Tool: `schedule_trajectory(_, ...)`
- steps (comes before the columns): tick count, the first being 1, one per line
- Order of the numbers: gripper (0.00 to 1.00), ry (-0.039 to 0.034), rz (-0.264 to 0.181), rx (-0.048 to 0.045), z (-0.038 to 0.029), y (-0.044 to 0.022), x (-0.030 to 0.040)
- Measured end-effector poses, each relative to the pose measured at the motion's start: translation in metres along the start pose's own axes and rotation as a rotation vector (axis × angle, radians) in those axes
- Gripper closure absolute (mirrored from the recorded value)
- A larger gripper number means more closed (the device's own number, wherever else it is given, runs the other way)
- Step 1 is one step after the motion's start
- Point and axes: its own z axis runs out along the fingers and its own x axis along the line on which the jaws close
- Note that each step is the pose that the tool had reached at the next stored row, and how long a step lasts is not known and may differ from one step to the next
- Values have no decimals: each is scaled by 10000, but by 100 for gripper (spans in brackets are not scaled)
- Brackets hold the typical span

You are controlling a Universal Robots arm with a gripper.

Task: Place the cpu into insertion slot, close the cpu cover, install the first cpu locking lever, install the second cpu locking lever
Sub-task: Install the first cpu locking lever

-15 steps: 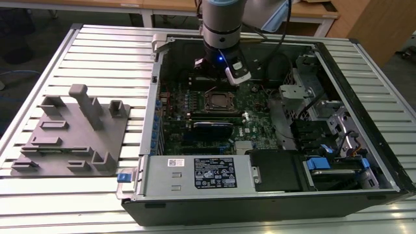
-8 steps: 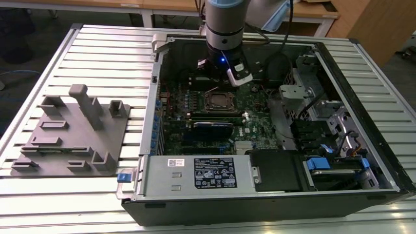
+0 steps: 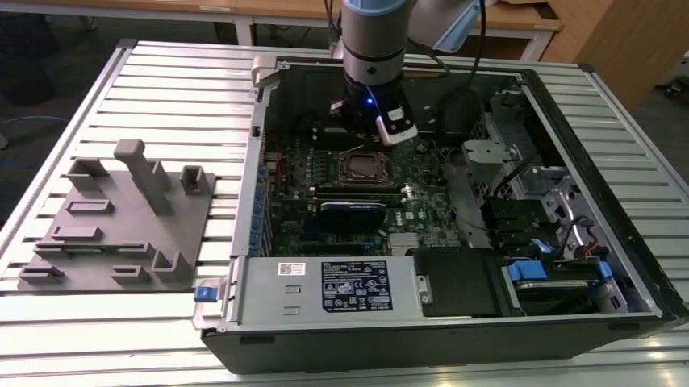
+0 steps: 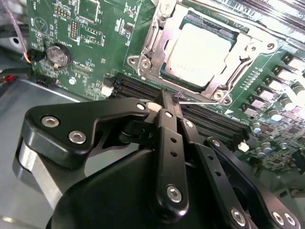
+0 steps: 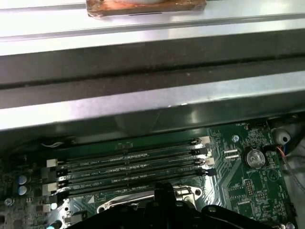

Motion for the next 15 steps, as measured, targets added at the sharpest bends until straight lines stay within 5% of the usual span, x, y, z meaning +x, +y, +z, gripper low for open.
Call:
schedule_trajectory(8,90,-77,145,76,50,76,18)
schedule_trajectory(13,90,-425,67,70,75,68,33)
schedule_trajectory(15,90,-471,57,63,80,67,40)
